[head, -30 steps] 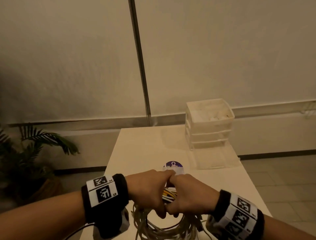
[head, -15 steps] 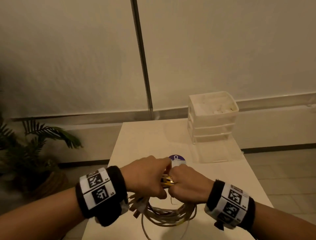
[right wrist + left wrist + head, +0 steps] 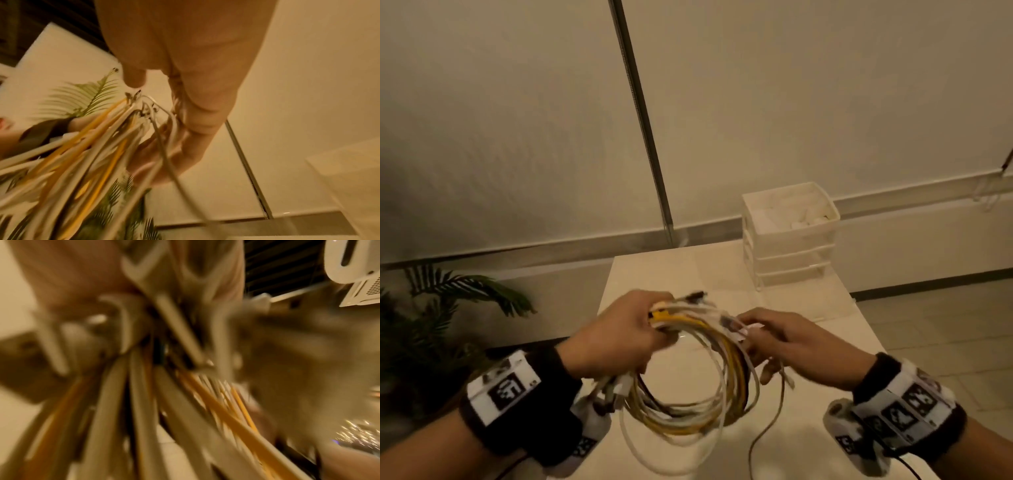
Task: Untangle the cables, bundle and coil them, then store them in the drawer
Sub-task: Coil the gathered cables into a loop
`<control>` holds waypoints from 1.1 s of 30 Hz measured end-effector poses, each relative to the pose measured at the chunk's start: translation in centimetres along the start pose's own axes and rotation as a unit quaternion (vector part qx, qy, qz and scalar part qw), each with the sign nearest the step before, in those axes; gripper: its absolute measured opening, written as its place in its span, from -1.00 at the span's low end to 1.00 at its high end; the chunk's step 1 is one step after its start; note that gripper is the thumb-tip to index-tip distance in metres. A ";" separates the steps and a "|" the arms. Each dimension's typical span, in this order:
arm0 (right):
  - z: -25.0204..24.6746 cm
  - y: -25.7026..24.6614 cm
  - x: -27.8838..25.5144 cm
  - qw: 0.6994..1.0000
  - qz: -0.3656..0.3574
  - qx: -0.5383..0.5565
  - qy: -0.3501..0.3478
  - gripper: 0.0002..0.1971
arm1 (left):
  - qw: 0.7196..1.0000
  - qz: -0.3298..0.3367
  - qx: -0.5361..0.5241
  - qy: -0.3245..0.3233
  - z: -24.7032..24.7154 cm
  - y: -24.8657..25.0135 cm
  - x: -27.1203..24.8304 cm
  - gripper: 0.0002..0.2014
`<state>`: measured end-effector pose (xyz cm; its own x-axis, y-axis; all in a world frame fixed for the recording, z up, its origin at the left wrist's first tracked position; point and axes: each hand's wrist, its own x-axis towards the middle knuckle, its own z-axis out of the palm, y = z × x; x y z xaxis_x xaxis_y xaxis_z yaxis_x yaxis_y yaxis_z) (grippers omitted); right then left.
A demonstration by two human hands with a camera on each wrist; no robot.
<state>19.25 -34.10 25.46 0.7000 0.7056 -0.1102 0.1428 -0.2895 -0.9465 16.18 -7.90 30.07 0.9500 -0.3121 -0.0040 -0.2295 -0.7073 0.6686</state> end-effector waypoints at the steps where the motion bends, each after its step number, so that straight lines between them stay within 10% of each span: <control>1: -0.6 0.4 -0.5 1.000 0.002 0.025 0.003 -0.56 | 0.998 -0.011 -0.054 0.023 -0.7 -0.1 0.1 -0.89; 17: 2.4 2.3 -1.7 0.951 -0.038 0.246 0.182 -0.75 | 0.834 -0.112 -0.490 0.229 -0.4 -0.6 2.9 -0.90; 22: 5.9 3.8 -0.6 0.936 -0.090 0.139 0.310 -0.68 | 0.702 -0.112 -0.653 0.261 0.6 -0.4 3.8 -0.84; 29: 8.5 2.7 0.8 0.952 -0.115 0.200 0.199 -0.70 | 0.602 -0.112 -0.738 0.282 2.1 1.1 4.9 -0.82; 33: 8.3 2.0 1.4 0.983 -0.097 0.149 0.056 -0.68 | 0.567 -0.099 -0.796 0.187 2.0 1.1 4.9 -0.72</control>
<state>14.73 -28.31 20.86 0.7543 0.6491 0.0989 0.0815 0.0570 -0.9950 20.17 -11.52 29.32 0.9708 0.0395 -0.2365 0.0886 0.8575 0.5068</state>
